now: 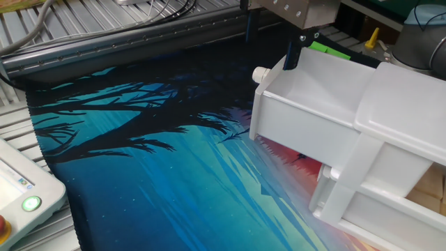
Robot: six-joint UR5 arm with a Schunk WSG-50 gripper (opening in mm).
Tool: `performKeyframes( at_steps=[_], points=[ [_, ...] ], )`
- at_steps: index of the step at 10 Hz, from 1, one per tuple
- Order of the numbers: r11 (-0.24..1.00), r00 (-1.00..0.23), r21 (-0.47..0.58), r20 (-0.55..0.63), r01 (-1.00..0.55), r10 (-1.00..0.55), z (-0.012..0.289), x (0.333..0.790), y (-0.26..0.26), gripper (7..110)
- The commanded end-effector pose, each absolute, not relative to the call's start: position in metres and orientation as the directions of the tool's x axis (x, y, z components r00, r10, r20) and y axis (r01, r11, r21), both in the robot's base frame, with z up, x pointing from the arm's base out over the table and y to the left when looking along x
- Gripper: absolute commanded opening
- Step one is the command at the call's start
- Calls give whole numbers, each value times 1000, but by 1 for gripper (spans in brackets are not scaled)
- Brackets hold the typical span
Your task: Use the gripper to push and close the drawer
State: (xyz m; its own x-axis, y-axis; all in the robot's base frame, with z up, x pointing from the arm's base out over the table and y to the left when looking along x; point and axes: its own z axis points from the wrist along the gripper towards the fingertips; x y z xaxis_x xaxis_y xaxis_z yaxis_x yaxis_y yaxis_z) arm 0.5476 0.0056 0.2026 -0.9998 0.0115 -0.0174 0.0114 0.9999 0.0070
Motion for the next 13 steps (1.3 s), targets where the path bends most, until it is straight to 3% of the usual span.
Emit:
performKeyframes(
  at_steps=[1, 3, 6, 8, 10, 13],
  points=[
    [986, -986, -38, 8, -164, -164, 210, 541, -6, 7],
    [922, -925, -84, 73, -377, -372, 214, 531, -23, 7],
    [870, -875, -97, 53, -484, -481, 214, 539, -32, 7],
    [852, -862, -145, 11, -504, -508, 219, 556, -50, 7],
    [884, -883, -56, -43, -465, -467, 227, 558, -49, 7],
    [866, -870, -132, -49, -482, -491, 221, 567, -77, 7]
  ],
)
